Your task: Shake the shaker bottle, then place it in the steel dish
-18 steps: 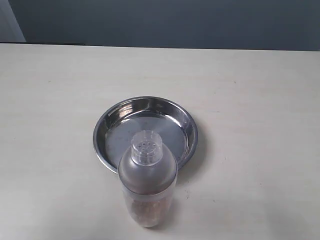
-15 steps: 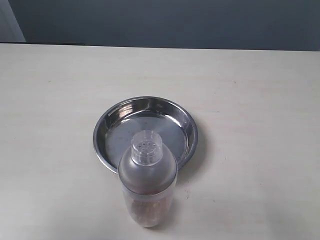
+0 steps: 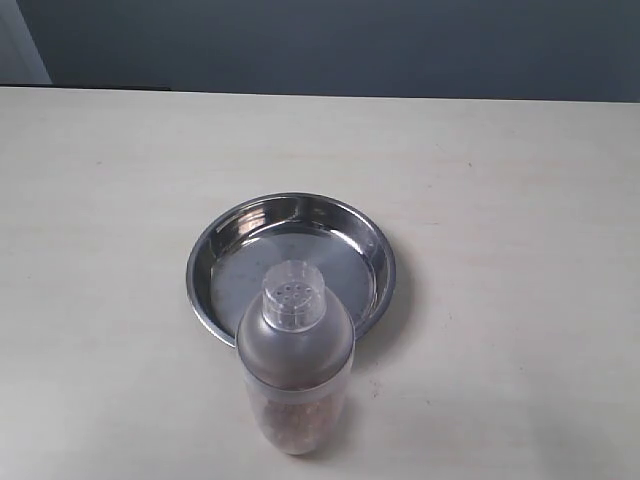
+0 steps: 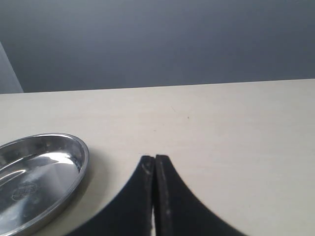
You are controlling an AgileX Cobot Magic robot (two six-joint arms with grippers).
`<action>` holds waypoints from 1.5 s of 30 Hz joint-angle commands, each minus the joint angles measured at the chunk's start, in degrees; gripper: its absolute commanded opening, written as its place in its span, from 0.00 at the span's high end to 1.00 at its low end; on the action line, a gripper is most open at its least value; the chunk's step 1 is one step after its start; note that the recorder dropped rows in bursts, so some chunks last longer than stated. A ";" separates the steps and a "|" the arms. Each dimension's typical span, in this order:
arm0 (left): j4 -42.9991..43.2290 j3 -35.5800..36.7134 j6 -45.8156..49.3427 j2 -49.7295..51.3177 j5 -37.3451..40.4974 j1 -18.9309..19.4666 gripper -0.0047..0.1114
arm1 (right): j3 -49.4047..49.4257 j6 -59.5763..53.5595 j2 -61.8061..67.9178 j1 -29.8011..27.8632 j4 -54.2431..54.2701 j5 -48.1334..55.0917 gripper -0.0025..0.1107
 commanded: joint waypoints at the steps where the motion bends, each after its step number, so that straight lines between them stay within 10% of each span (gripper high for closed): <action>1: 7.69 0.18 -0.12 -0.23 -3.98 -0.32 0.96 | 0.07 0.00 -0.25 -0.24 0.22 -0.64 0.99; 30: 26.36 -7.50 -7.81 2.80 -1.63 -0.32 0.96 | 0.07 0.00 -0.25 -0.24 0.22 -0.64 0.99; 35: 53.91 -15.40 -17.87 10.78 2.73 -3.33 0.96 | 0.07 0.00 -0.25 -0.24 0.22 -0.64 0.99; 40: 78.69 -16.79 -32.96 25.51 -7.18 -15.04 0.96 | 0.07 0.00 -0.25 -0.24 0.22 -0.64 0.99; 45: 83.27 -16.64 -39.45 32.52 -16.18 -18.57 0.96 | 0.07 0.00 -0.25 -0.24 0.22 -0.76 0.99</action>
